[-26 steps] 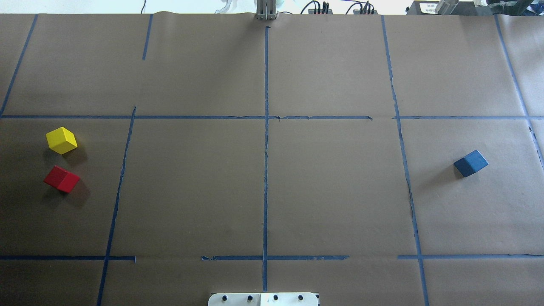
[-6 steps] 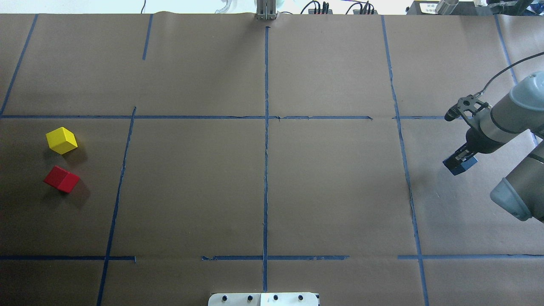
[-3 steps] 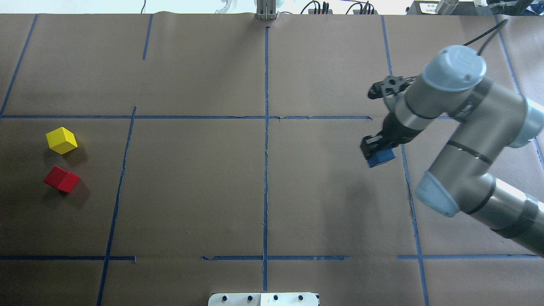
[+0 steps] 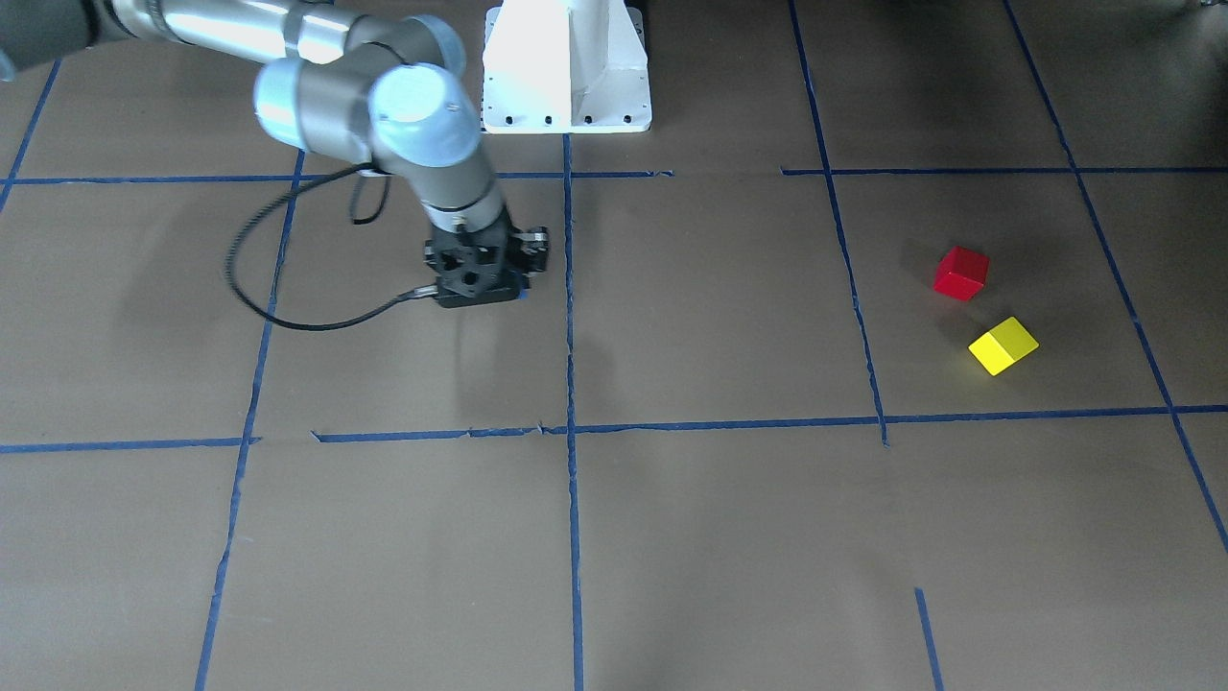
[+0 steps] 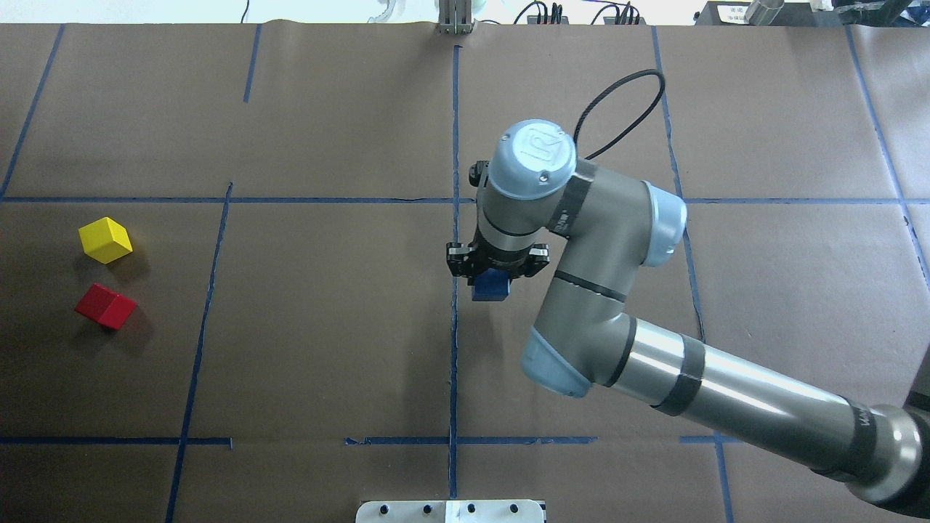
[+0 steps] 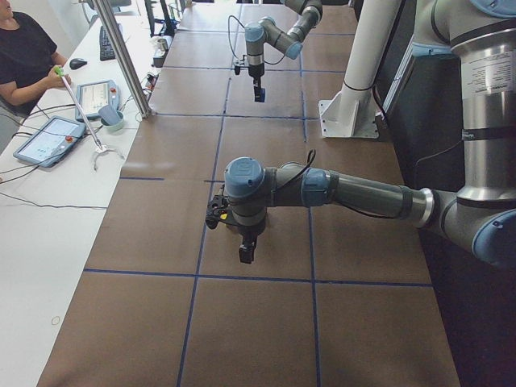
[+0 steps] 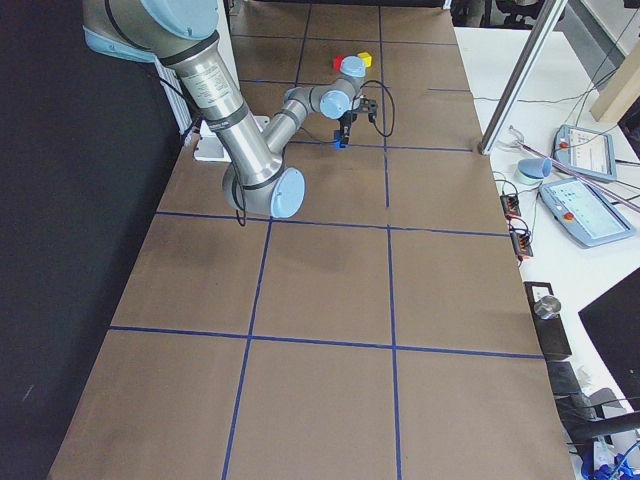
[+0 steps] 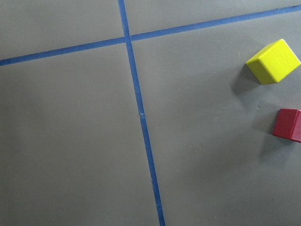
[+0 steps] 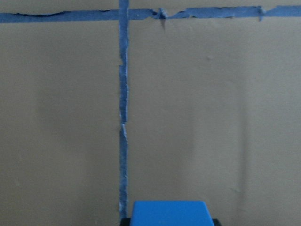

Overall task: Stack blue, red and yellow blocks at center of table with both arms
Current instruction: 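Carry the blue cube to the table center and set it down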

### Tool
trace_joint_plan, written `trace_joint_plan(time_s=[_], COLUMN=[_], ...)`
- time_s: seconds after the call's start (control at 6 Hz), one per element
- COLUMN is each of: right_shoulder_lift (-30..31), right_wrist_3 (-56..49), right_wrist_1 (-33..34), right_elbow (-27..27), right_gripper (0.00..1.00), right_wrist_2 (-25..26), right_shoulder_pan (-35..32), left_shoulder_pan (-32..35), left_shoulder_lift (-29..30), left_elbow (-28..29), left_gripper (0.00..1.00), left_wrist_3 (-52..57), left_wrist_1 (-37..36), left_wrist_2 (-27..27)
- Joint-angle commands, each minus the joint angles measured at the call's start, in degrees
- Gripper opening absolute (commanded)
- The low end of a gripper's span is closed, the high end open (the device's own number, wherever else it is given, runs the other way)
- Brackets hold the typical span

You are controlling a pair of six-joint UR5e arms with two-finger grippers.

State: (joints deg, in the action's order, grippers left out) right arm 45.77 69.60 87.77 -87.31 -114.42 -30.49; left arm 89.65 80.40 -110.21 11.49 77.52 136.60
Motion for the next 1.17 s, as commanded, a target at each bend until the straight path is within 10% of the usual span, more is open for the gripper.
trace_joint_plan(time_s=[0.0, 0.5, 1.0], right_shoulder_lift=[-4.01, -4.46, -5.60], right_wrist_3=[3.96, 3.53, 3.35], right_wrist_1=[-1.99, -2.43, -2.34], right_elbow=[6.60, 8.83, 9.18], right_gripper=[0.03, 0.42, 0.44], right_wrist_2=[2.27, 2.62, 2.62], right_shoulder_pan=[2.01, 3.07, 3.07], left_shoulder_pan=[0.00, 0.00, 0.00], left_shoulder_lift=[-0.16, -0.25, -0.25], left_elbow=[-0.18, -0.27, -0.09], left_gripper=[1.00, 1.00, 1.00], left_wrist_3=[-0.15, -0.15, -0.15], left_wrist_1=[0.00, 0.00, -0.09], left_wrist_2=[1.38, 1.82, 1.82])
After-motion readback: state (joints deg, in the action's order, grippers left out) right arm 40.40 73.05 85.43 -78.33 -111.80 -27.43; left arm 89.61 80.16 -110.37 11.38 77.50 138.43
